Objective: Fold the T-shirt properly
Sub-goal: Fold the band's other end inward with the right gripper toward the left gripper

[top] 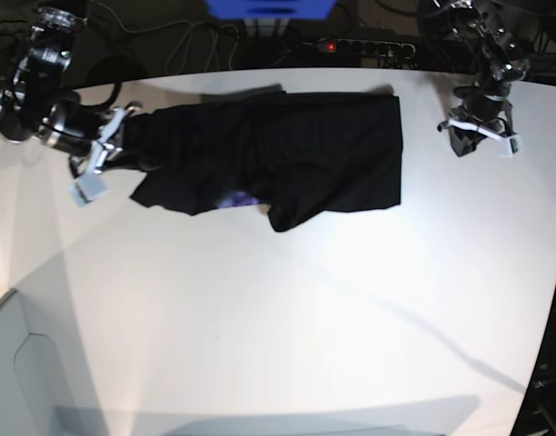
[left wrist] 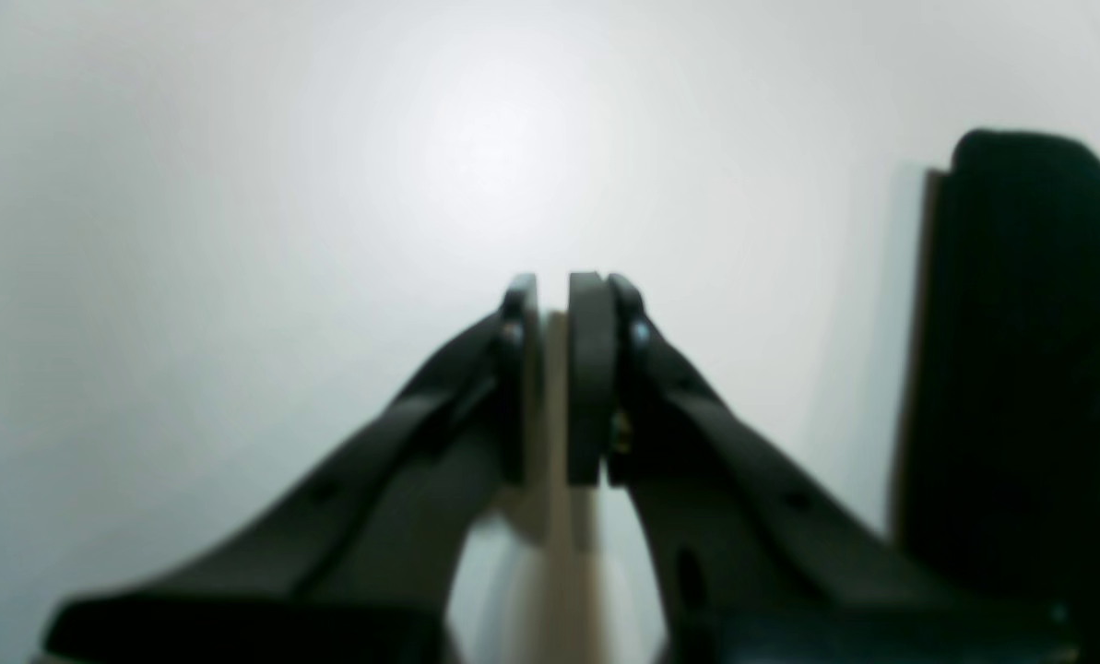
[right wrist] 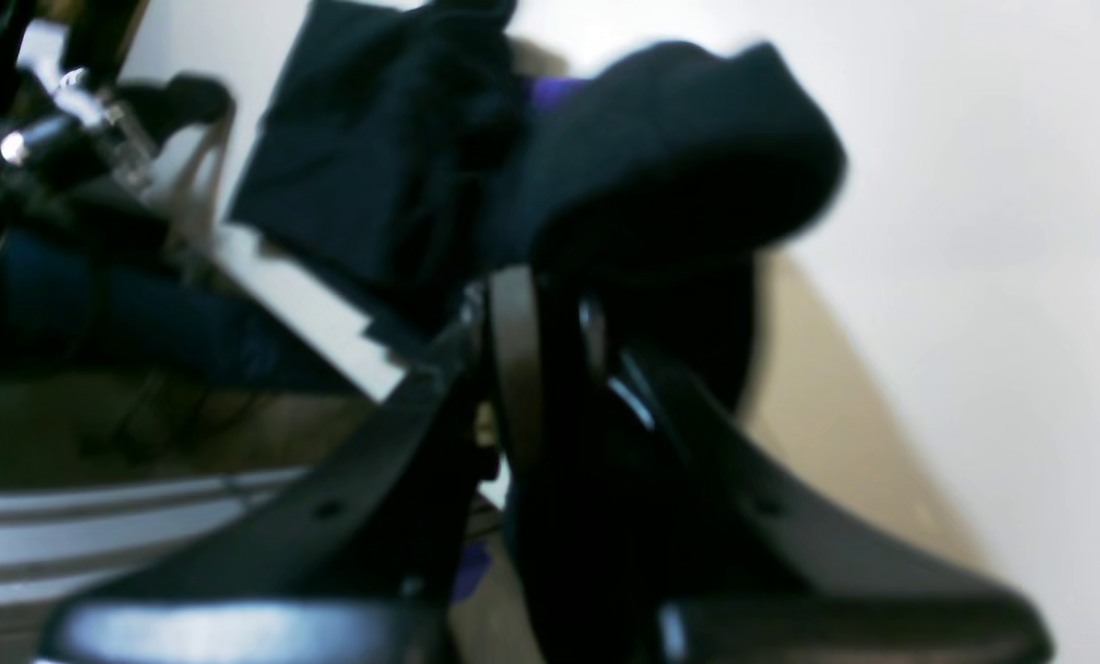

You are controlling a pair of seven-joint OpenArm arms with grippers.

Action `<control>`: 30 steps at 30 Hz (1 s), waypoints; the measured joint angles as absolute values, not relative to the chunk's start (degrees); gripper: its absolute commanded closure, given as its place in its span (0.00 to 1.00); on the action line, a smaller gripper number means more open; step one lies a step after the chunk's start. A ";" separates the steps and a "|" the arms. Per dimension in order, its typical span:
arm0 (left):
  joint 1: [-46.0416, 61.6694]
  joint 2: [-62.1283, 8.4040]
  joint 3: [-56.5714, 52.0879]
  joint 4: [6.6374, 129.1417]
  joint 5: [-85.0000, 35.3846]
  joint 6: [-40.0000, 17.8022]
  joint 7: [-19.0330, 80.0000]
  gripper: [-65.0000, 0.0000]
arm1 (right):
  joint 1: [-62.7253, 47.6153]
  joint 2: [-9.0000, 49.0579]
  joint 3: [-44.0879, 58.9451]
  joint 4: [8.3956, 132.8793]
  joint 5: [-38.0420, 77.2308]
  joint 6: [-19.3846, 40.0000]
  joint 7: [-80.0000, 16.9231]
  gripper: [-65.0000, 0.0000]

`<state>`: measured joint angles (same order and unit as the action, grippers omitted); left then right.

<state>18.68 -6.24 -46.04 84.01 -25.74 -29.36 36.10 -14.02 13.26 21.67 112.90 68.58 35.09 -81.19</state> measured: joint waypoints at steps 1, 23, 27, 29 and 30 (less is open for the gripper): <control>18.68 -6.24 -46.04 84.12 -24.77 -29.39 35.90 0.91 | -13.98 13.17 20.03 113.01 68.97 35.09 -81.01 1.00; 18.70 -6.22 -46.04 84.27 -22.02 -29.63 35.16 0.91 | -8.34 4.27 -2.48 112.79 60.88 35.07 -80.86 1.00; 18.70 -6.22 -46.04 84.27 -22.00 -29.63 35.11 0.91 | -6.57 0.86 -7.55 112.77 57.04 35.07 -80.97 1.00; 18.70 -6.22 -46.04 84.27 -22.00 -29.63 35.14 0.91 | -5.54 -0.99 -9.61 112.77 53.45 35.03 -80.64 1.00; 18.72 -6.20 -46.04 84.38 -21.98 -29.63 35.20 0.91 | -4.91 -1.17 -11.09 112.75 52.03 35.05 -81.01 1.00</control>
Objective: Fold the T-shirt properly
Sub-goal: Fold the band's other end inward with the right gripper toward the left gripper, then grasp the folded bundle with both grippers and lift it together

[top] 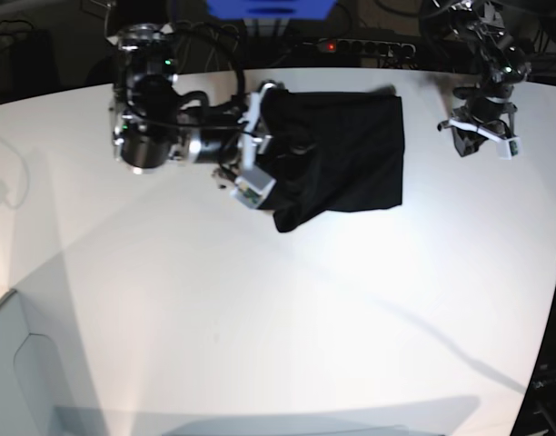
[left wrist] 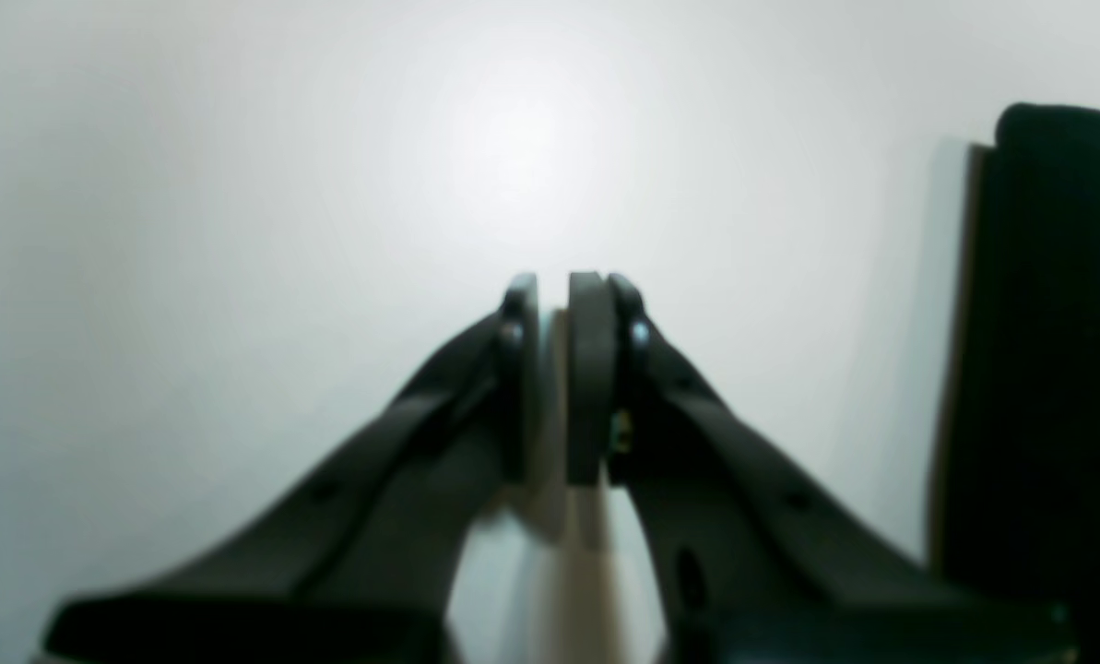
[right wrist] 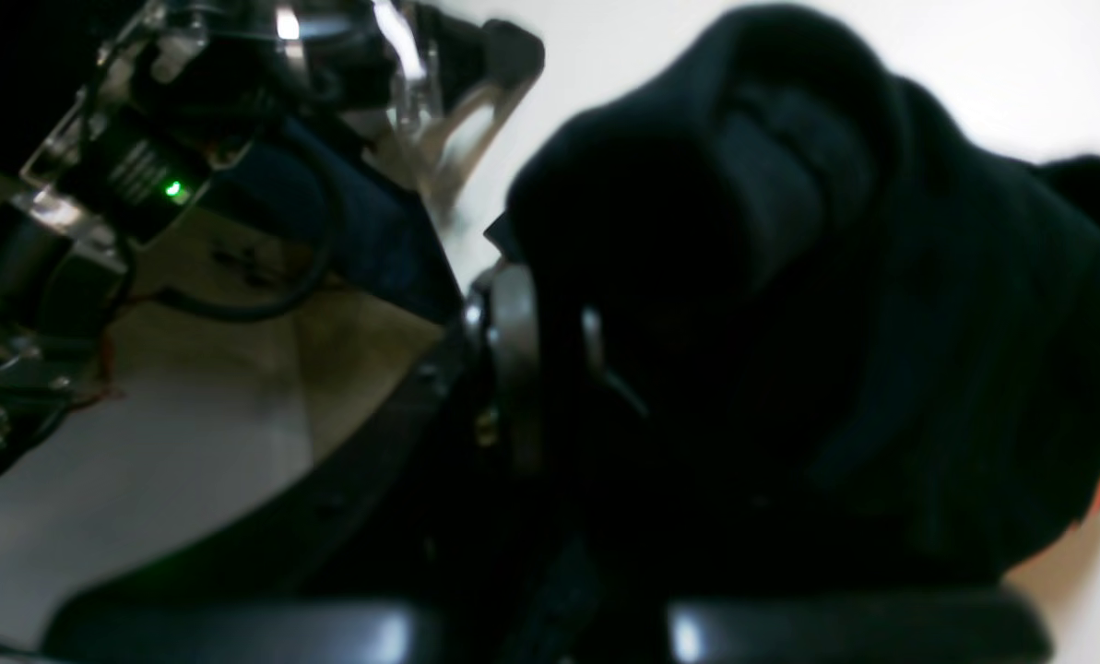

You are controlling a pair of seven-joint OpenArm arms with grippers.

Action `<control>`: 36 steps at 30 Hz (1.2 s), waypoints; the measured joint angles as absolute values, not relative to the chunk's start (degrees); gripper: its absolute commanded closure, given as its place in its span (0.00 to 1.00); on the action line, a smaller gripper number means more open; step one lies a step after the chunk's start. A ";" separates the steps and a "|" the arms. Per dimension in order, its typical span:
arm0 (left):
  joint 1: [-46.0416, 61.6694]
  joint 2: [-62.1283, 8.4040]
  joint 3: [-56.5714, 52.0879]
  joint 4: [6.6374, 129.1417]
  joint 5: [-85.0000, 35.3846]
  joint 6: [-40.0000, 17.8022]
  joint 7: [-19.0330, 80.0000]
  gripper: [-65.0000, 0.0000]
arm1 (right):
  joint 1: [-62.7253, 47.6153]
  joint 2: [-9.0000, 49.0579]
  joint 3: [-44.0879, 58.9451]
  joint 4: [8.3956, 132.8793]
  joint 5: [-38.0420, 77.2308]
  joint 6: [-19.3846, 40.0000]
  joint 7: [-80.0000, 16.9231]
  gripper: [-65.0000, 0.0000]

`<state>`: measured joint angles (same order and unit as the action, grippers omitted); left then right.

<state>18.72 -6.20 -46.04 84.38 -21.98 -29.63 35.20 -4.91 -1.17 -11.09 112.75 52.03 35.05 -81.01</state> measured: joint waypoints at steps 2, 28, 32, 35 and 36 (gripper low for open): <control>18.72 -6.20 -46.04 84.25 -22.04 -29.63 35.27 0.91 | -4.05 -1.15 -12.16 112.75 51.03 35.05 -80.95 1.00; 19.33 -3.18 -34.52 93.32 -13.93 -29.32 38.35 0.90 | 0.82 -1.76 -32.18 95.09 41.93 34.63 -54.61 1.00; 19.33 -3.38 -34.20 93.27 -14.17 -29.34 38.35 0.90 | 1.85 -1.74 -34.59 90.45 41.76 34.61 -50.78 1.00; 19.38 -3.53 -34.06 93.25 -14.33 -29.34 38.35 0.90 | 2.90 -1.80 -35.73 88.58 41.87 34.59 -48.07 1.00; 19.35 -3.60 -34.06 93.25 -14.33 -29.34 38.35 0.90 | 3.25 -2.09 -35.75 88.01 41.78 34.61 -47.53 1.00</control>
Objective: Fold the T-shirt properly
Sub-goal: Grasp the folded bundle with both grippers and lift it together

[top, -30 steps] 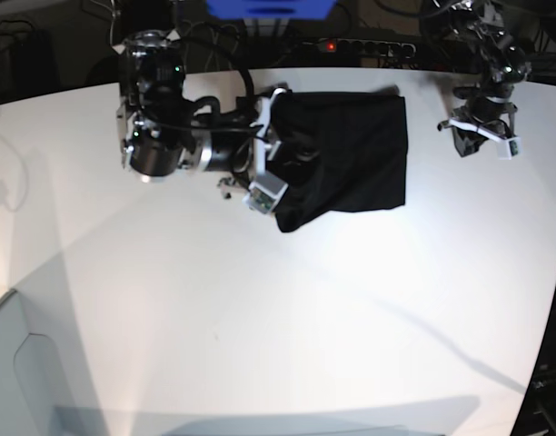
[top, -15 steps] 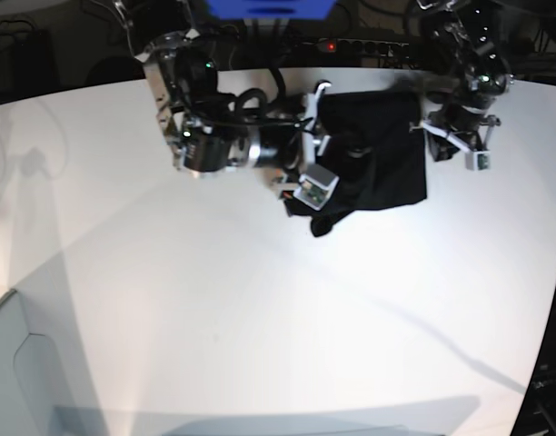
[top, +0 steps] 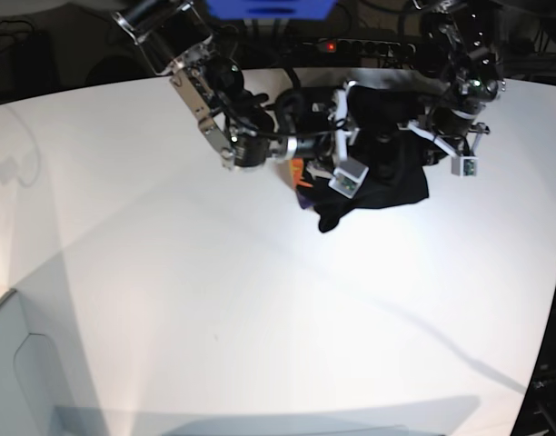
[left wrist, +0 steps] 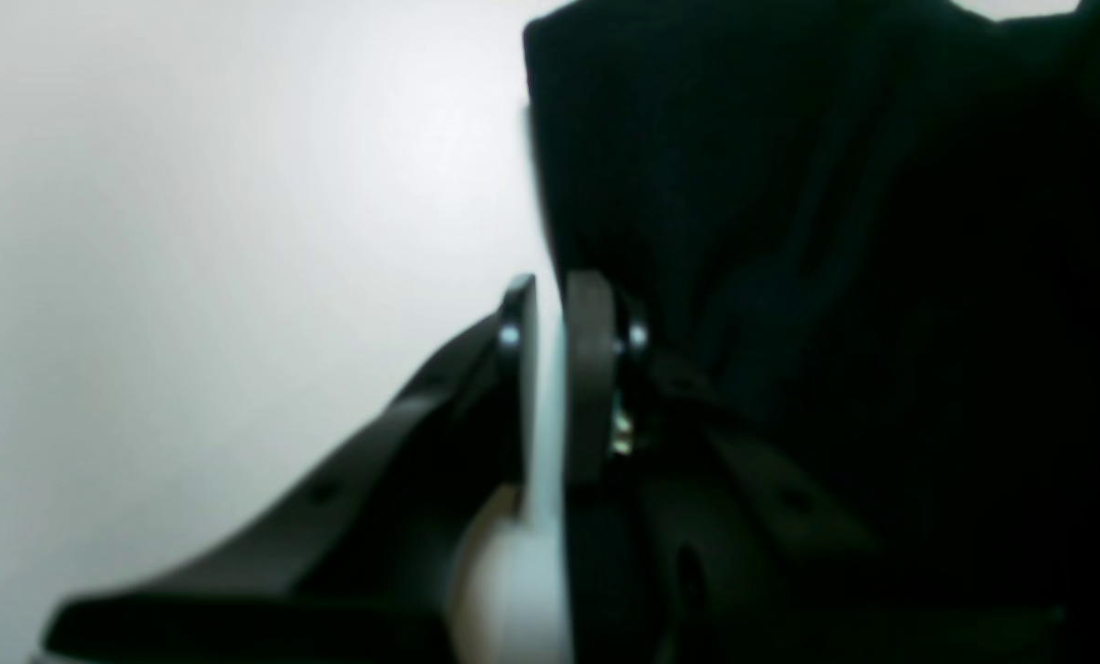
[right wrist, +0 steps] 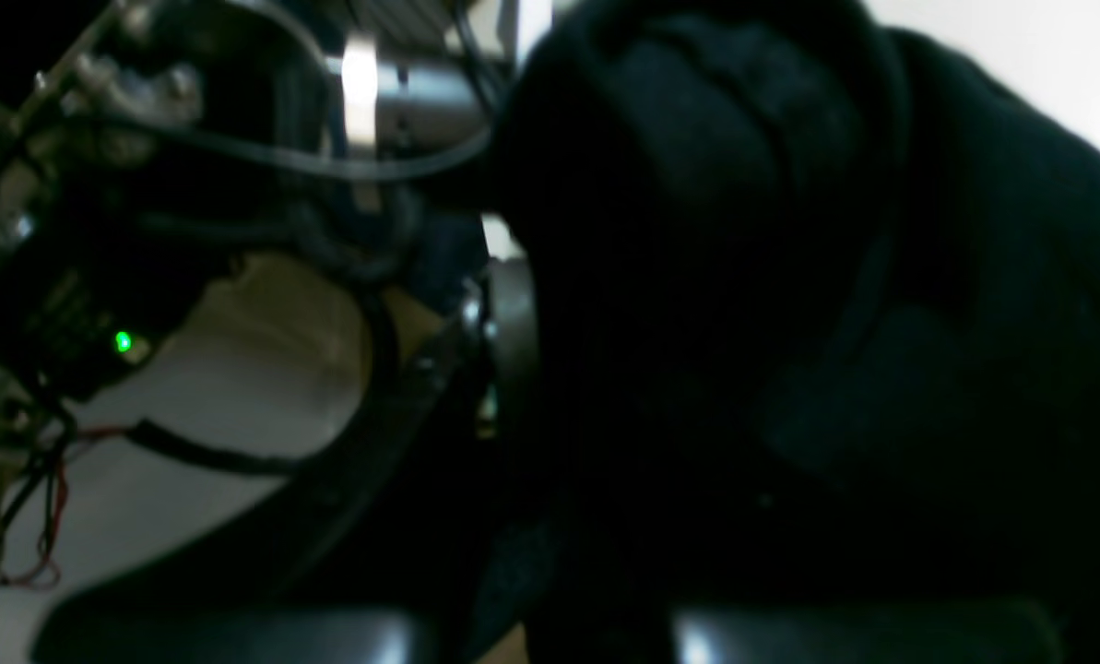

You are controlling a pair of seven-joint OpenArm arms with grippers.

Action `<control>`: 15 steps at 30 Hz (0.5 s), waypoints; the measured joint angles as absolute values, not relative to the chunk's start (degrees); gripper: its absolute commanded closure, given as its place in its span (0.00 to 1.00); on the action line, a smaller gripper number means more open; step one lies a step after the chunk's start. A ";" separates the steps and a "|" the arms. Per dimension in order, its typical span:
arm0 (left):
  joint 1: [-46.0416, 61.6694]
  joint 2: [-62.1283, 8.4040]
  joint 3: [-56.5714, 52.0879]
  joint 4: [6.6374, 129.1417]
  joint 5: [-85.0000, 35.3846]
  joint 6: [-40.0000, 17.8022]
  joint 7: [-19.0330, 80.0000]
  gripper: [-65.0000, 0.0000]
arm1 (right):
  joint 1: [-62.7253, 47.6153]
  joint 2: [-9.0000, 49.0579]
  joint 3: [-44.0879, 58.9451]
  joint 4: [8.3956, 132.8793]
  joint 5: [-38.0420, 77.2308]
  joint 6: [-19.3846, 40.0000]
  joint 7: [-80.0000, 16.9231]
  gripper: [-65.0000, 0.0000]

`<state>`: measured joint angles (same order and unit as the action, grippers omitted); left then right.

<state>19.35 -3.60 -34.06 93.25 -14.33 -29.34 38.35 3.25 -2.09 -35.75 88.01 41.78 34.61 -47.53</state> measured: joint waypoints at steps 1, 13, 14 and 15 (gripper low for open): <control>19.35 -3.64 -34.06 93.25 -14.35 -29.34 38.35 0.90 | 3.53 -2.48 -35.75 87.42 41.80 34.59 -47.11 1.00; 20.12 -3.66 -34.06 93.25 -14.55 -29.34 38.09 0.90 | 7.77 -6.81 -35.77 79.13 41.93 34.54 -44.18 1.00; 20.12 -3.66 -34.06 93.25 -14.52 -29.34 38.09 0.90 | 8.03 -7.07 -35.77 78.48 41.82 34.52 -43.90 1.00; 20.12 -3.66 -34.06 93.25 -14.50 -29.34 38.09 0.90 | 8.21 -7.35 -35.75 77.80 41.82 34.50 -43.51 1.00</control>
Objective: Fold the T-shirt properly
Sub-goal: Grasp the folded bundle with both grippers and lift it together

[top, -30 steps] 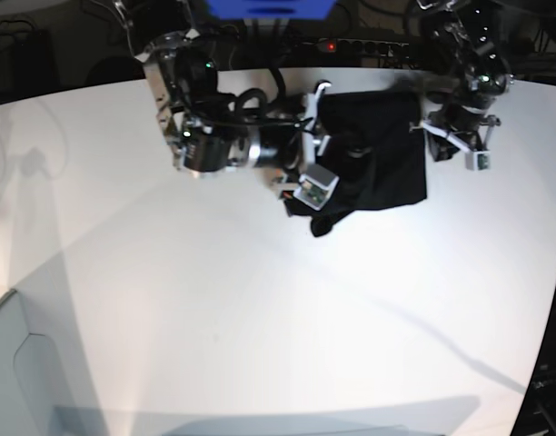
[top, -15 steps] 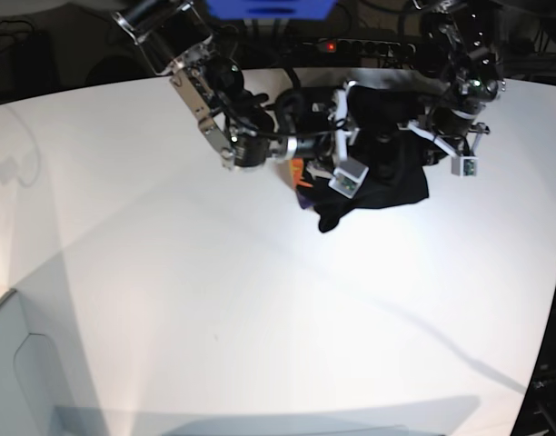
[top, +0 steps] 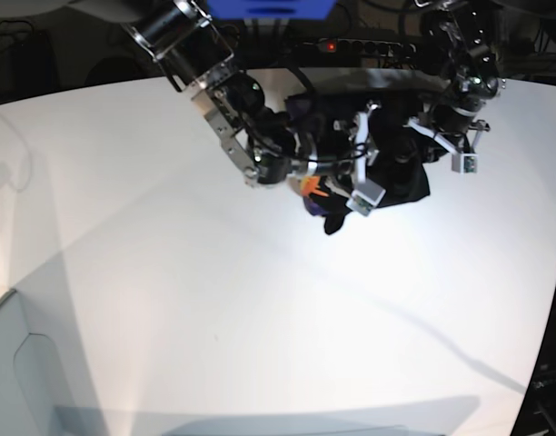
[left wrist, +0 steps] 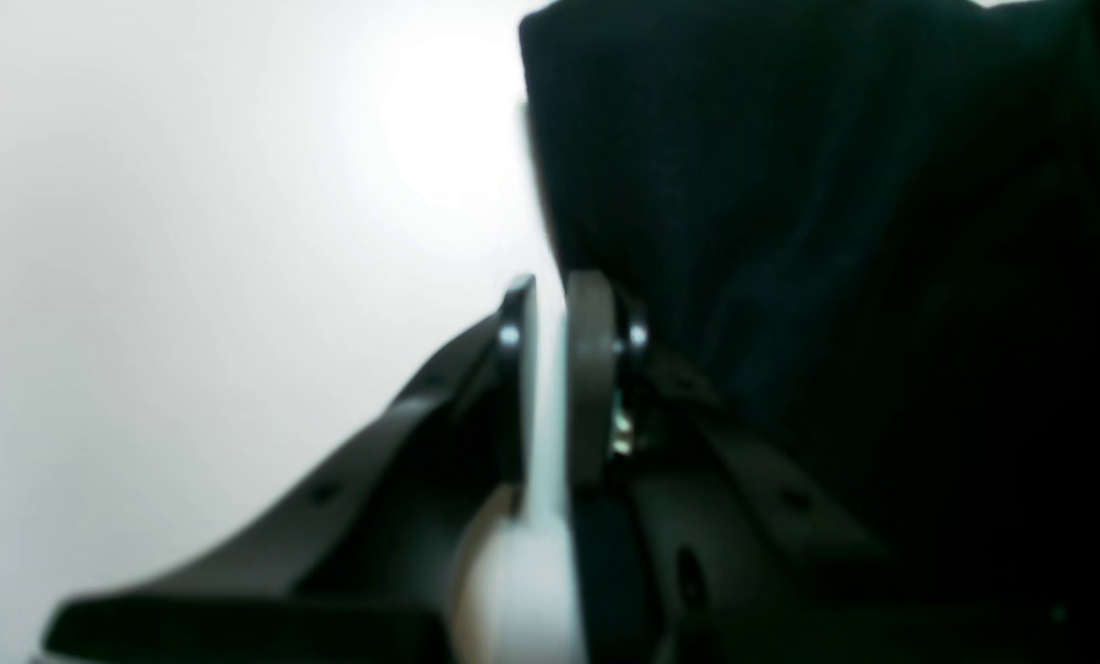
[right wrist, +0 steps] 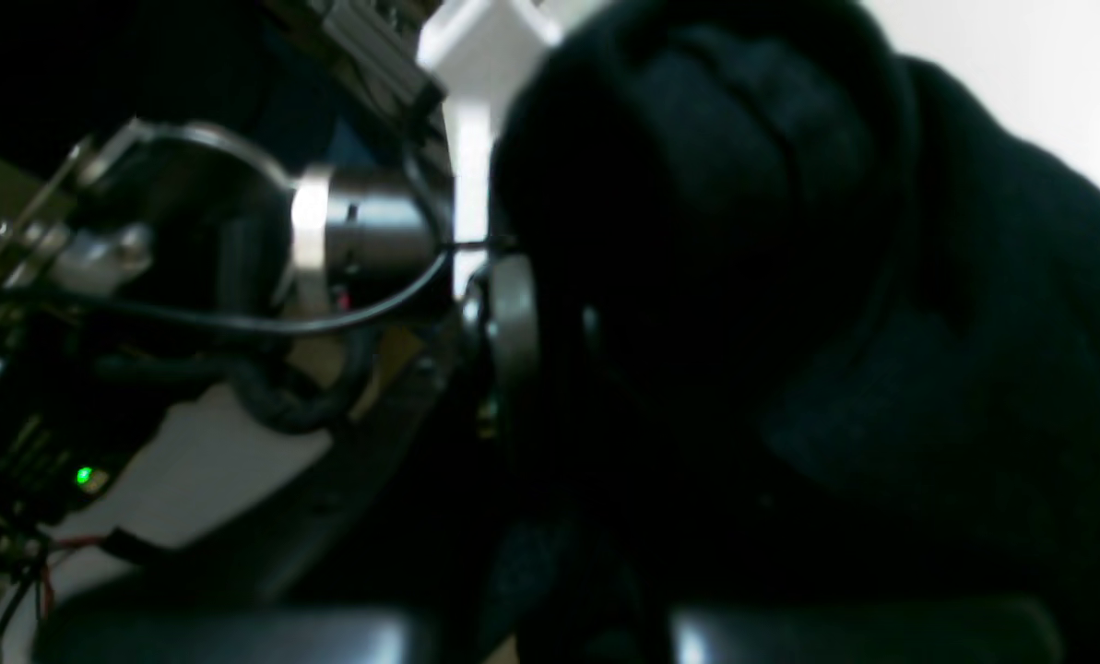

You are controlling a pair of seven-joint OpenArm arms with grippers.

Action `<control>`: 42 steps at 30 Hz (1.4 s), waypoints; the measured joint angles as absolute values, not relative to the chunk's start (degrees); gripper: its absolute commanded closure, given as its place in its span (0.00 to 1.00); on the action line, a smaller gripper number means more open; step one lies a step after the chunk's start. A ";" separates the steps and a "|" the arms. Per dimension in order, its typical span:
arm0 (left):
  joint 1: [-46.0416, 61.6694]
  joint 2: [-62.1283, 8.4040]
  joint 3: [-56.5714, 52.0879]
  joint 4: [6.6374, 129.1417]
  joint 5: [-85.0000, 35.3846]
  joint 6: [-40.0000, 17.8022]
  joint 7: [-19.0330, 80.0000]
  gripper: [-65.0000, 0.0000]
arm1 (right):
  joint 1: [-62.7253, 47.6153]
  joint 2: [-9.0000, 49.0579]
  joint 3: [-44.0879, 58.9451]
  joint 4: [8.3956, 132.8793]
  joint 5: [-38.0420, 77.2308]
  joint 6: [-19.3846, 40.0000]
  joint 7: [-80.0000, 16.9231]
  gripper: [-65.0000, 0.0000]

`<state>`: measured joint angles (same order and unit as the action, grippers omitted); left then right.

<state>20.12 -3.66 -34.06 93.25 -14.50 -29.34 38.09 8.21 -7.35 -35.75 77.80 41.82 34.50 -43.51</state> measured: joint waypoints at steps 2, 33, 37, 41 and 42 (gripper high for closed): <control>20.12 -3.66 -34.06 93.25 -14.37 -29.34 38.09 0.90 | 8.21 -7.62 -35.77 76.64 41.95 34.50 -43.35 1.00; 21.78 -3.33 -34.26 94.98 -16.32 -29.28 38.61 0.90 | 13.28 -8.12 -44.60 59.66 42.19 34.46 -32.32 1.00; 24.62 -3.68 -34.24 99.04 -22.79 -29.52 38.76 0.90 | 13.23 -8.14 -44.66 59.59 42.22 34.46 -32.27 1.00; 27.18 -3.79 -34.41 104.77 -25.85 -28.99 38.94 0.90 | 13.15 -8.12 -44.69 59.55 42.22 34.46 -32.25 1.00; 27.81 -3.81 -34.39 106.19 -26.46 -28.93 38.74 0.90 | 13.15 -8.12 -44.69 59.55 42.19 34.44 -32.29 1.00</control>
